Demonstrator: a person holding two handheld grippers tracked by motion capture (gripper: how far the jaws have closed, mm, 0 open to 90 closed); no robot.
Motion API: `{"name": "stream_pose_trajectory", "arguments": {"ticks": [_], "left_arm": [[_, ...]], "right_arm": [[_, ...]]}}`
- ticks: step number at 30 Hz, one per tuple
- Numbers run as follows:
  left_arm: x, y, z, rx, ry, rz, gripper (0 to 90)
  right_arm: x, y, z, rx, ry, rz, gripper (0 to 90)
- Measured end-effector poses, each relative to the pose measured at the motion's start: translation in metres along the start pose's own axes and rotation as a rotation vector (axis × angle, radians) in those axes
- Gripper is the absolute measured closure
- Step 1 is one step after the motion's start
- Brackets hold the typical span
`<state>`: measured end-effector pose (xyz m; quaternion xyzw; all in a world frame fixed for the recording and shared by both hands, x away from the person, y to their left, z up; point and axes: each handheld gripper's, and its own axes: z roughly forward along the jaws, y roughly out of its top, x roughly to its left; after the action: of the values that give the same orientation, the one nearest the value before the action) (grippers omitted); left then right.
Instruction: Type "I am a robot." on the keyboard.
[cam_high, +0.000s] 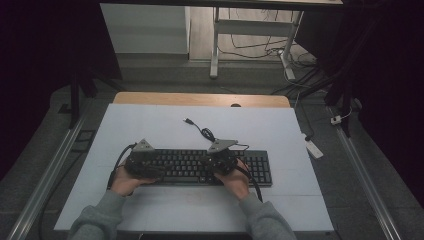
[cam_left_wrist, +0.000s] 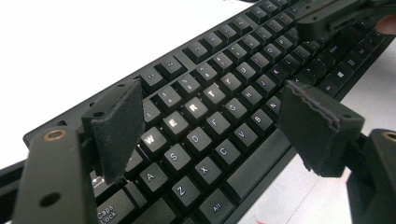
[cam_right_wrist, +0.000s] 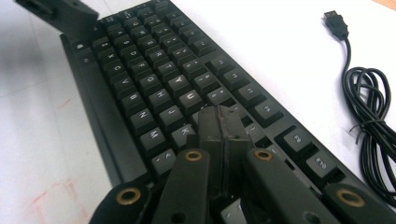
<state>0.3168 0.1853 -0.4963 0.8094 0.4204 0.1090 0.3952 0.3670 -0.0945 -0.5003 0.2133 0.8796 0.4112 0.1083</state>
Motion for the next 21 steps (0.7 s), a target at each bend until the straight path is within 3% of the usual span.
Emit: {"name": "stream_pose_trajectory", "arguments": {"ticks": [8,21], "left_arm": [[0.000,0.000,0.001,0.004,-0.002,0.003,23.2],[0.000,-0.001,0.001,0.009,-0.001,0.013,23.2]], "right_arm": [[-0.004,0.000,0.015,0.021,0.002,0.013,89.3],[-0.006,0.000,0.020,0.027,-0.005,0.016,89.3]]}}
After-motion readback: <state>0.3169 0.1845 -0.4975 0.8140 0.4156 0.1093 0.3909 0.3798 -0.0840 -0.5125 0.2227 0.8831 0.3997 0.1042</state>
